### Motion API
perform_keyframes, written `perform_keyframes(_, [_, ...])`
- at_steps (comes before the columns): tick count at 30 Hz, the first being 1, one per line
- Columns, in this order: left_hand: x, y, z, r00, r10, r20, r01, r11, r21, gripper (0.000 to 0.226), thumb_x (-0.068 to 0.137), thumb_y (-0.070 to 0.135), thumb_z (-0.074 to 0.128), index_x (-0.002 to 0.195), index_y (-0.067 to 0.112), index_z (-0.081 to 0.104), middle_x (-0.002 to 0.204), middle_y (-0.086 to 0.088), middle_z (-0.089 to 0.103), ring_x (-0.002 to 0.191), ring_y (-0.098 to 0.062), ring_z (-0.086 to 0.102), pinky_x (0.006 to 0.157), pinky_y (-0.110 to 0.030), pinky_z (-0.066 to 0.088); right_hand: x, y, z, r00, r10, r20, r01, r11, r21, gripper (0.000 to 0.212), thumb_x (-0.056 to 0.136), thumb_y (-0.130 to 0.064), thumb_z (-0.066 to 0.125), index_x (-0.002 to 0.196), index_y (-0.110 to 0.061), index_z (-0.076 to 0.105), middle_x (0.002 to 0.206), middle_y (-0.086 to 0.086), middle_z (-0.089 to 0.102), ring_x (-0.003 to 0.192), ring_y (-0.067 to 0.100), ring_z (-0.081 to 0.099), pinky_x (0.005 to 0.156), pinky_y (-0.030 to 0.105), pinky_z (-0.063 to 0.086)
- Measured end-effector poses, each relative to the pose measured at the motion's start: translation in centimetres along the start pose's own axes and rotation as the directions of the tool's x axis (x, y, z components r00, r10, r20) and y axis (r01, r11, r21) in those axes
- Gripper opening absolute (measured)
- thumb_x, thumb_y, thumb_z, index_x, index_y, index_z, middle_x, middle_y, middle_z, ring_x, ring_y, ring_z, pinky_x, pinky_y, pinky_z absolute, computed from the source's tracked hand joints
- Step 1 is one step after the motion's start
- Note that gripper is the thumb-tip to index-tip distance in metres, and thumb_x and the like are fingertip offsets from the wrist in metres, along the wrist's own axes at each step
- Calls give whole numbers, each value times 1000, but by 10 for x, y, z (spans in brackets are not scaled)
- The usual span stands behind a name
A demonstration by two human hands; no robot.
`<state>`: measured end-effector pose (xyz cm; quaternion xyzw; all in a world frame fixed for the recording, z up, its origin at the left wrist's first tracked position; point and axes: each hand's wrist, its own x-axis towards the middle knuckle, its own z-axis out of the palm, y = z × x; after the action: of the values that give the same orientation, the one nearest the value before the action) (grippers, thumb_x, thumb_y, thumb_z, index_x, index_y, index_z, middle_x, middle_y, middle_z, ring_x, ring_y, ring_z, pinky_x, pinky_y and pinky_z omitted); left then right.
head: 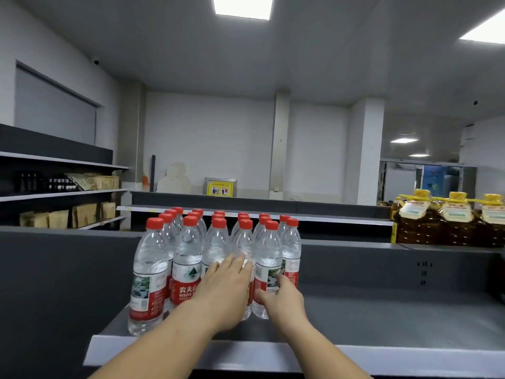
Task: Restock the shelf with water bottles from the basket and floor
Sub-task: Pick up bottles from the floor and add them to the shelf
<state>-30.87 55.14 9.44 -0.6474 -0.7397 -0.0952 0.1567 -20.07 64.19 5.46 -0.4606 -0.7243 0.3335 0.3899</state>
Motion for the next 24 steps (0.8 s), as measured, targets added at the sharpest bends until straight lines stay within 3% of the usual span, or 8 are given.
perform_keyframes(5, [-41,12,-20,998,13,-63,-17,998,-55,65,94,28,43,152,20,14,160,-4,15,145,-25,14,115,-45,16,-47,-17,-11,995,-90,-43,91,996,15,54,85,-32,71,133,-14,54,130,3,63,109,17,59,85,21,36])
perform_keyframes(8, [-70,22,-28,998,0,-69,-9,992,-129,64,93,31,46,150,21,20,157,-3,24,142,-27,23,114,-48,24,-85,-19,-16,989,-120,-86,123,992,36,44,85,-32,70,124,-15,60,109,-1,69,99,15,62,79,21,38])
perform_keyframes(9, [-80,26,-28,998,-16,-65,3,981,-192,64,92,32,47,150,20,22,156,-4,28,141,-27,27,113,-48,26,-98,-18,-17,987,-124,-101,129,991,38,40,85,-33,69,120,-16,62,104,-3,69,99,17,63,78,23,39])
perform_keyframes(12, [-114,39,-15,992,-118,-43,84,878,-472,59,91,33,53,146,19,34,149,-6,41,135,-26,39,109,-42,34,-139,-2,-17,987,-131,-89,133,991,16,43,87,-35,64,124,-14,61,115,3,69,108,20,62,82,26,41])
perform_keyframes(16, [-162,56,26,985,-166,52,163,775,-610,54,91,35,56,141,21,41,143,-3,48,125,-22,49,92,-30,40,-191,37,-12,999,-28,-22,29,998,56,44,88,-37,62,127,-18,60,115,0,68,107,18,62,88,29,46])
perform_keyframes(18, [-184,66,50,977,-194,87,203,727,-656,52,90,32,57,139,22,44,139,-2,52,122,-21,51,93,-30,42,-215,61,-7,1000,7,-13,-7,998,61,41,88,-37,61,125,-20,61,113,-2,69,106,16,62,91,32,49])
perform_keyframes(21, [-214,81,90,962,-219,160,267,656,-706,48,90,26,57,137,23,47,135,-2,55,117,-20,54,90,-31,45,-245,98,4,997,72,29,-74,996,57,40,90,-37,58,126,-18,60,110,-5,65,98,10,58,81,24,42])
perform_keyframes(24, [-242,95,132,937,-219,272,349,603,-717,47,91,27,56,137,24,46,136,0,53,119,-20,52,90,-33,46,-273,139,16,983,164,83,-165,986,12,41,90,-38,58,126,-19,60,102,-8,62,97,13,59,79,26,42])
